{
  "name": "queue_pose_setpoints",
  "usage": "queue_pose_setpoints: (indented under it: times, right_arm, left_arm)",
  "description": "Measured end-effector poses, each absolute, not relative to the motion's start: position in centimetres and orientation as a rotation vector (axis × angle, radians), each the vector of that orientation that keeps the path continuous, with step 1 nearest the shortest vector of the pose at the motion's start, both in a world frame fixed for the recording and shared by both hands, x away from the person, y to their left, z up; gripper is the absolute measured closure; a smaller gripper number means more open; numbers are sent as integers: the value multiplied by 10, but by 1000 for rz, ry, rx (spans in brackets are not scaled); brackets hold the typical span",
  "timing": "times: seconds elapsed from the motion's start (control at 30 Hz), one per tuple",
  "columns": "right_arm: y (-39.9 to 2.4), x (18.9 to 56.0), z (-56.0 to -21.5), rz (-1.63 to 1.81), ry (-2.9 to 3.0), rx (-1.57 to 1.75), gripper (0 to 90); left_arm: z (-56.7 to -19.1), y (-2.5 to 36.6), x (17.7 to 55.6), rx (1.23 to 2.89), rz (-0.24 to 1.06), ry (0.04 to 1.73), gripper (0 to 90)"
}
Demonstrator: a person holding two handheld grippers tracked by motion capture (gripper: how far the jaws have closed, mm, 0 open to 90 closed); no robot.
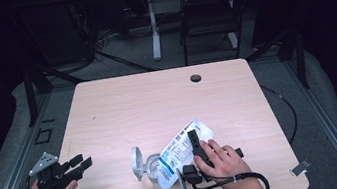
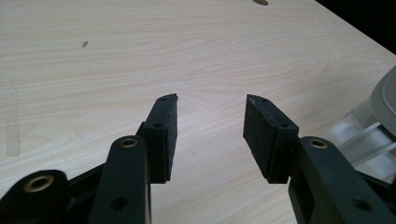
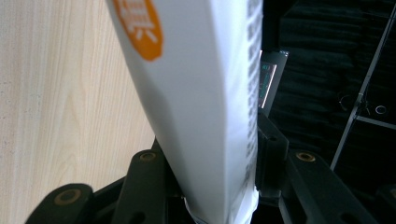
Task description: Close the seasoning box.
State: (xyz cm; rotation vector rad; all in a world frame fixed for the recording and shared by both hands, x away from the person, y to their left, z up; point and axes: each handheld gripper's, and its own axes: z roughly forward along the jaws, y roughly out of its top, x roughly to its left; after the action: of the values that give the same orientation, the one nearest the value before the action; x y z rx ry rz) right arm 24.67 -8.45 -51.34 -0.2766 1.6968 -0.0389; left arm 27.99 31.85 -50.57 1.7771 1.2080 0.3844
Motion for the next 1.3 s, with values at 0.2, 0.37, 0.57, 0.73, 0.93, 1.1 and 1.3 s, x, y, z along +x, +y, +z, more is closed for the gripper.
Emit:
queue_pose_setpoints:
  times: [0.2,0.37,0.57,0.73,0.93,1.1,1.3]
  right_arm:
    - [-84,246,-513,-46,1690,-280,643]
    - [-84,246,-513,-44,1688,-282,647]
    - [-84,246,-513,-42,1690,-283,653]
    - [-83,246,-512,-43,1690,-284,659]
    - [-83,245,-511,-45,1686,-287,665]
    - [-83,245,-511,-43,1684,-291,668]
    - [-83,245,-511,-40,1683,-292,672]
  left_arm:
    - [-506,318,280,1777,385,1208,555]
    - [-506,318,280,1776,384,1210,555]
    - [-506,318,280,1773,387,1208,555]
    - [-506,319,280,1773,388,1208,555]
    - [-506,319,280,1772,387,1208,555]
    - [-506,319,280,1772,388,1208,555]
    - [-506,319,280,1771,387,1207,555]
